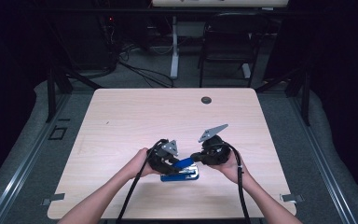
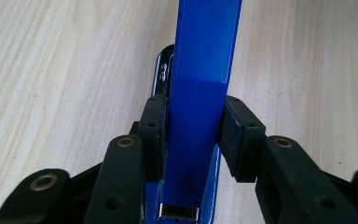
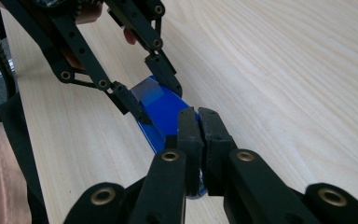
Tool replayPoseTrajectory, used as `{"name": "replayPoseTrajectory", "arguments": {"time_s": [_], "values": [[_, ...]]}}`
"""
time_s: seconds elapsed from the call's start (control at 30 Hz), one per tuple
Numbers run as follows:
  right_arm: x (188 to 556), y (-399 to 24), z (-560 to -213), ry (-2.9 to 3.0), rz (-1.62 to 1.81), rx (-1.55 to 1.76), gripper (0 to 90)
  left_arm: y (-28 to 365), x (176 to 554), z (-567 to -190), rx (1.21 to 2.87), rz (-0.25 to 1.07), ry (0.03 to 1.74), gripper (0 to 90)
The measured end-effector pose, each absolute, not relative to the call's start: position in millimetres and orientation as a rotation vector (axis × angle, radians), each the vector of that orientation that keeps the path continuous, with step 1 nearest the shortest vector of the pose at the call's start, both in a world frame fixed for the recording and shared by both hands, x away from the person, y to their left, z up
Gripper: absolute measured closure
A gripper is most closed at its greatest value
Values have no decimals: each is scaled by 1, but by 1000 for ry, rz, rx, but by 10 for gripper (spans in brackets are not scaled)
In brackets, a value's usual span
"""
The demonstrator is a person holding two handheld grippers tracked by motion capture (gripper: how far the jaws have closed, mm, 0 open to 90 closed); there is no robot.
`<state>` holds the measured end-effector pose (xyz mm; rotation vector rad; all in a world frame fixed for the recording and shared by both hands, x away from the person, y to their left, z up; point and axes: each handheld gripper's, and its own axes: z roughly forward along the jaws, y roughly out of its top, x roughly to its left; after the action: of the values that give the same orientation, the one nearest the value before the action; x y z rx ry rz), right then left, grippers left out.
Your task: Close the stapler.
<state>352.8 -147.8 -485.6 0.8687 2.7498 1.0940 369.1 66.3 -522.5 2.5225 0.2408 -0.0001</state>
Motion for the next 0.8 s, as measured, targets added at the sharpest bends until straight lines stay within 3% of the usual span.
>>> {"name": "replayPoseTrajectory", "arguments": {"time_s": [0.57, 0.8], "values": [[351, -140, -489, 2790, 1060, 833, 891, 61, 368, -528, 2549, 9, 251, 629], [358, -142, -509, 2842, 962, 879, 900, 78, 371, -525, 2512, 22, 328, 396]]}}
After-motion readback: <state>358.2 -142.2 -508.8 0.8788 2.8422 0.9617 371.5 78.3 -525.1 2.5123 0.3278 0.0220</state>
